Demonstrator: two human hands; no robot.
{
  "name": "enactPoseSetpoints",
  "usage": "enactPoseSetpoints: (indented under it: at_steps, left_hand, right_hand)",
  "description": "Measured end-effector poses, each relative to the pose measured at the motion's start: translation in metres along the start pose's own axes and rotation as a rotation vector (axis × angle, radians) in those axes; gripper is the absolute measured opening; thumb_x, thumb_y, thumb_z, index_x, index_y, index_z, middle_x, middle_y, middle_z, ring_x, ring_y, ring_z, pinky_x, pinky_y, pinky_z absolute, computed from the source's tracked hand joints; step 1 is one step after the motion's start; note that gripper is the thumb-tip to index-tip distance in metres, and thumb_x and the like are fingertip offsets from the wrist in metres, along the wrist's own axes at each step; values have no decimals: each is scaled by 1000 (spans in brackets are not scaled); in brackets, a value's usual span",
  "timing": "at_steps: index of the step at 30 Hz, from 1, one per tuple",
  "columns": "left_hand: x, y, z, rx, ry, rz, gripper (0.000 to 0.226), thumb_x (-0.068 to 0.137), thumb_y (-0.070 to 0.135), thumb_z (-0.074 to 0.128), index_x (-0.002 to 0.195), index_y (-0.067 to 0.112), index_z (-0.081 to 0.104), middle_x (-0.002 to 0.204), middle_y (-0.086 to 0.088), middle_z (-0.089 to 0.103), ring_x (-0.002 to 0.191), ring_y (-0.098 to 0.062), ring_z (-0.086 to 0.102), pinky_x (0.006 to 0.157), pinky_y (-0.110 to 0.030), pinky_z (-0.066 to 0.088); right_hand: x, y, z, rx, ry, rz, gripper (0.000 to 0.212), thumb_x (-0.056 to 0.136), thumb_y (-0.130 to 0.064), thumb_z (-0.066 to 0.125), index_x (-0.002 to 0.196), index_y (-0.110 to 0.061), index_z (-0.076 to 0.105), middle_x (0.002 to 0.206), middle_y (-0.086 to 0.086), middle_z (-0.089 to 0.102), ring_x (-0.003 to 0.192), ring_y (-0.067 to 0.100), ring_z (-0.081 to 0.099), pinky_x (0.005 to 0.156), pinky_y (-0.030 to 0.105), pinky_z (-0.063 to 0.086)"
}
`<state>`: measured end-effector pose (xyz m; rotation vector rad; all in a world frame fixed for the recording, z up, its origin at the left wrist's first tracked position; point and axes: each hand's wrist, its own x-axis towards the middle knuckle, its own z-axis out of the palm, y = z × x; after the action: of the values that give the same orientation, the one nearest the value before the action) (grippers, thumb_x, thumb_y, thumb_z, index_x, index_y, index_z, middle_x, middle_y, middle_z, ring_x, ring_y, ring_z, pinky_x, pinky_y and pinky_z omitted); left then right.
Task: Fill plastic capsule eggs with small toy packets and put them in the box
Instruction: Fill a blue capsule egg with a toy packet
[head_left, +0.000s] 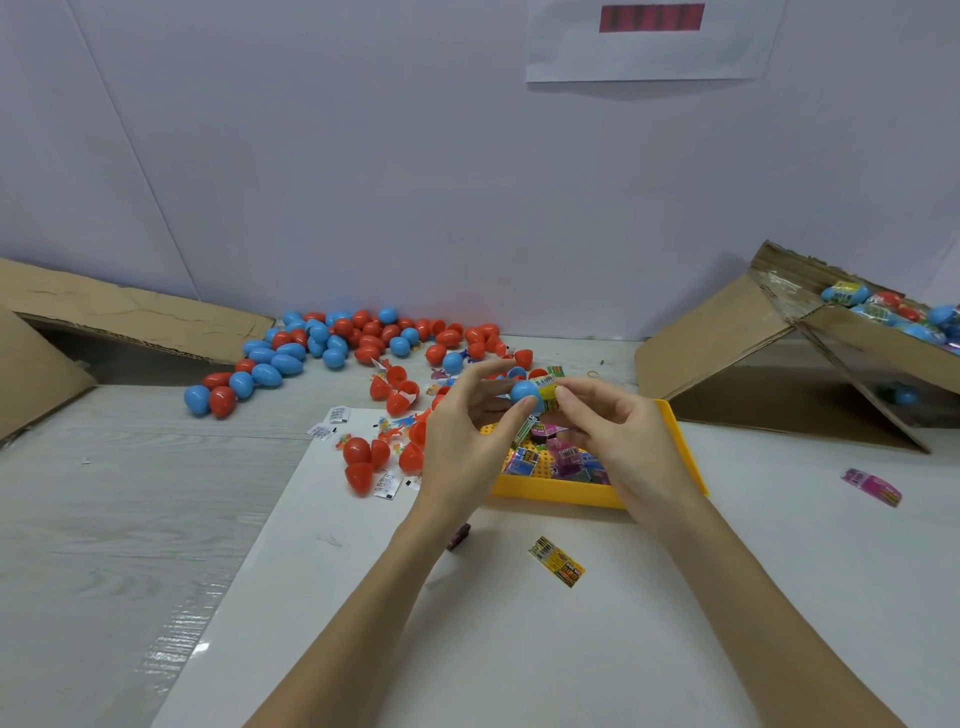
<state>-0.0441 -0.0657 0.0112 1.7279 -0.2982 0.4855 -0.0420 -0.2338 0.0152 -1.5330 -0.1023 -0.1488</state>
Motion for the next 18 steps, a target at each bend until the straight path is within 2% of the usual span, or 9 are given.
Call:
enactPoseSetpoints:
  at_steps: [3,5,9,13,15,18]
  left_hand:
    - [-2,-2,3,-3,23,31,29,92,22,76,119,16,72,108,7,75,99,-9,72,86,-30,61]
    - [-2,-4,4,-11,31,43,31,91,22,76,122,16,73,110,8,76,101,-8,72,87,-30,61]
    - [-4,-5,4,89,-13,173,50,88,24,80,135,19,66,126,9,70,115,-7,66,96,-24,55]
    - [-1,-8,2,177,-11,300,50,91,15,76,139,15,62,130,5,68,121,-5,61,100,-20,50]
    - [1,-9,1,186,-18,328,48,92,12,73,139,14,62,128,4,68,120,-5,60,98,-16,48]
    - [2,-10,0,140,-57,338,47,95,5,70,140,13,61,123,0,67,118,-13,61,96,-18,48]
  right_hand:
    - [-2,-3,2,191,-11,95,36,80,-27,76,114,-14,75,107,4,80,102,22,77,82,29,62]
    - [-2,-3,3,296,-11,159,38,75,-24,78,112,-12,75,107,6,80,101,23,77,76,23,61]
    - [-2,-5,5,501,-21,288,37,81,-13,77,117,-5,73,111,12,78,96,18,77,73,22,61]
    - [-2,-7,6,610,-64,375,38,84,-10,77,120,-3,73,102,11,78,85,17,77,73,23,62]
    - [-2,-7,6,631,-86,405,37,85,-12,78,120,-3,73,107,13,77,90,20,77,72,22,61]
    - [-2,-8,8,663,-104,454,34,83,-16,81,115,-5,76,113,15,76,97,22,77,71,22,61]
